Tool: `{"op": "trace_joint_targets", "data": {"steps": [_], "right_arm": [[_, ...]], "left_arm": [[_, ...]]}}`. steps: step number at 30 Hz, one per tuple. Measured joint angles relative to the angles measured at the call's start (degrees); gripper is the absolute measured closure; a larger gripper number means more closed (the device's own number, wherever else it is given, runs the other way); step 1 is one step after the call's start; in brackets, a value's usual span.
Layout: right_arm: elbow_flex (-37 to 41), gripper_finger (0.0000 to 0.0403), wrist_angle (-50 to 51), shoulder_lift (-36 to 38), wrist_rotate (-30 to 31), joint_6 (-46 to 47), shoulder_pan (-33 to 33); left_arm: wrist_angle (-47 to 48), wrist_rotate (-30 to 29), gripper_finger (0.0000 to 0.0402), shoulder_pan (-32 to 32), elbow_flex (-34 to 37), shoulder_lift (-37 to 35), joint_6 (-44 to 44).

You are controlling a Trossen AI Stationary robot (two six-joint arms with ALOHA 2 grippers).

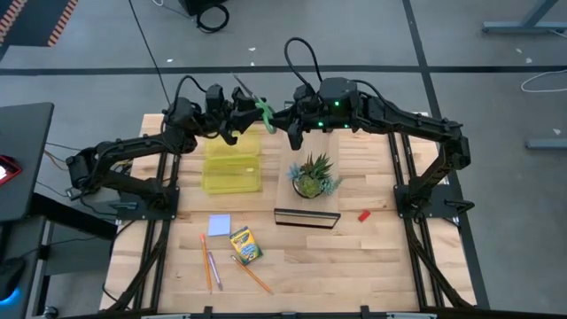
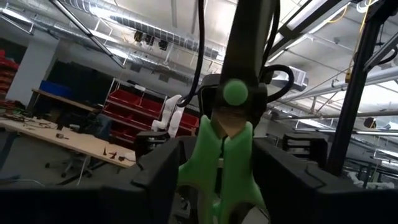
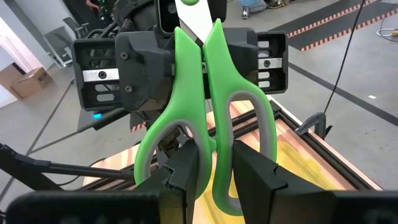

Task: Pack school essentials
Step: Put the green scissors into the yellow supply box

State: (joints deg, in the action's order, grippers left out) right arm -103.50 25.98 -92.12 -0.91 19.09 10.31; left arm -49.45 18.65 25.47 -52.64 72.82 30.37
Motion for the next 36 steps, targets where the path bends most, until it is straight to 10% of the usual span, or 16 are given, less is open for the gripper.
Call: {"op": "trace_joint_targets", "data": {"steps": [10, 36], "right_arm": [[0.0, 0.0297, 0.22, 0.0, 0.09, 0.07, 0.0], [-0.02, 0.0231, 1.1, -0.02, 0.04, 0.26, 0.02]], "left_arm": [[-0.17, -0.07, 0.0267, -0.31, -0.04, -0.04, -1.47], [0.76, 1.67, 0.0272, -0.24, -0.04, 0.02, -2.53]]}}
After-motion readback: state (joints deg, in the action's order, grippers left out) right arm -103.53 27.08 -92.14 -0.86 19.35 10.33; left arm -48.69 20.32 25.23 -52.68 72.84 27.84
